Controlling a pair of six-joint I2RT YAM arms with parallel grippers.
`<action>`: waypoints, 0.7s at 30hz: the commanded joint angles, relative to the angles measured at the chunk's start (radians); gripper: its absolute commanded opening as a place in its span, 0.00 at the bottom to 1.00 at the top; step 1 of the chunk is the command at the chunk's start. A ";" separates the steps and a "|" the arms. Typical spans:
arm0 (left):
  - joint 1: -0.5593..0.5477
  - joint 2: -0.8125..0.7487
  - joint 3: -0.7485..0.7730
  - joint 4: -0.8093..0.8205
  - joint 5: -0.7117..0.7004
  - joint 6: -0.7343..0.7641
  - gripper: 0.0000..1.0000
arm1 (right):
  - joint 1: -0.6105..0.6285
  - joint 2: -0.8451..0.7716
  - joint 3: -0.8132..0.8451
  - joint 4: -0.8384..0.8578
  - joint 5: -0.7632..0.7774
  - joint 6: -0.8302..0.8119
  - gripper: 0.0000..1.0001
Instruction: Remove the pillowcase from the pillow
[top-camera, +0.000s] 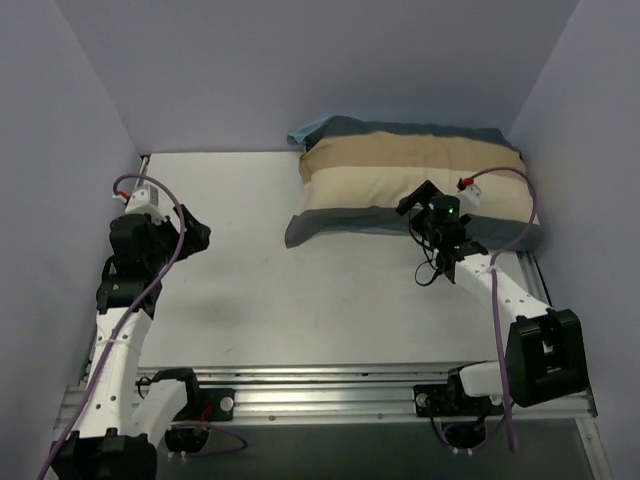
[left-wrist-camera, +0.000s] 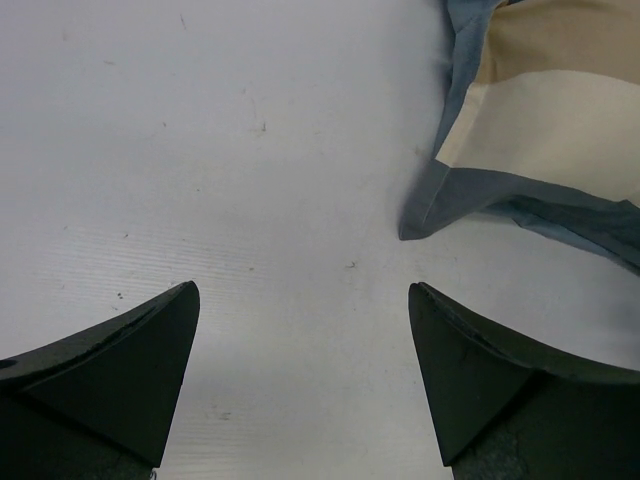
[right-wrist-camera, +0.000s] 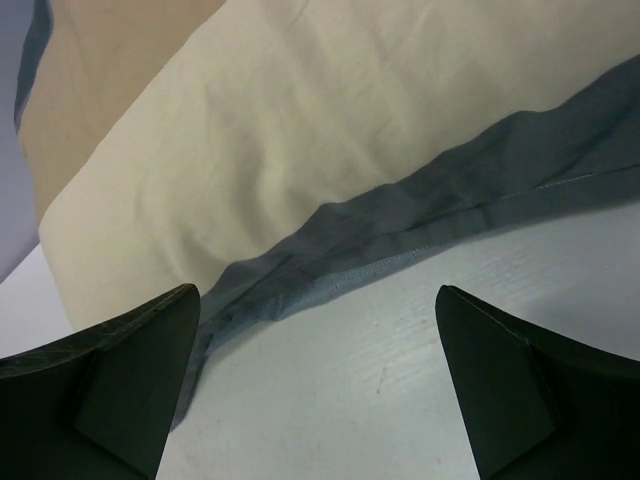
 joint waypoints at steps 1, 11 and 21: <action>0.031 -0.018 0.004 0.090 0.111 -0.034 0.94 | 0.006 0.107 0.040 0.238 0.055 0.072 1.00; 0.076 -0.015 -0.010 0.108 0.143 -0.048 0.94 | 0.018 0.382 0.142 0.525 0.003 0.151 1.00; 0.087 -0.004 -0.013 0.114 0.154 -0.043 0.94 | 0.021 0.562 0.166 0.666 -0.156 0.140 0.38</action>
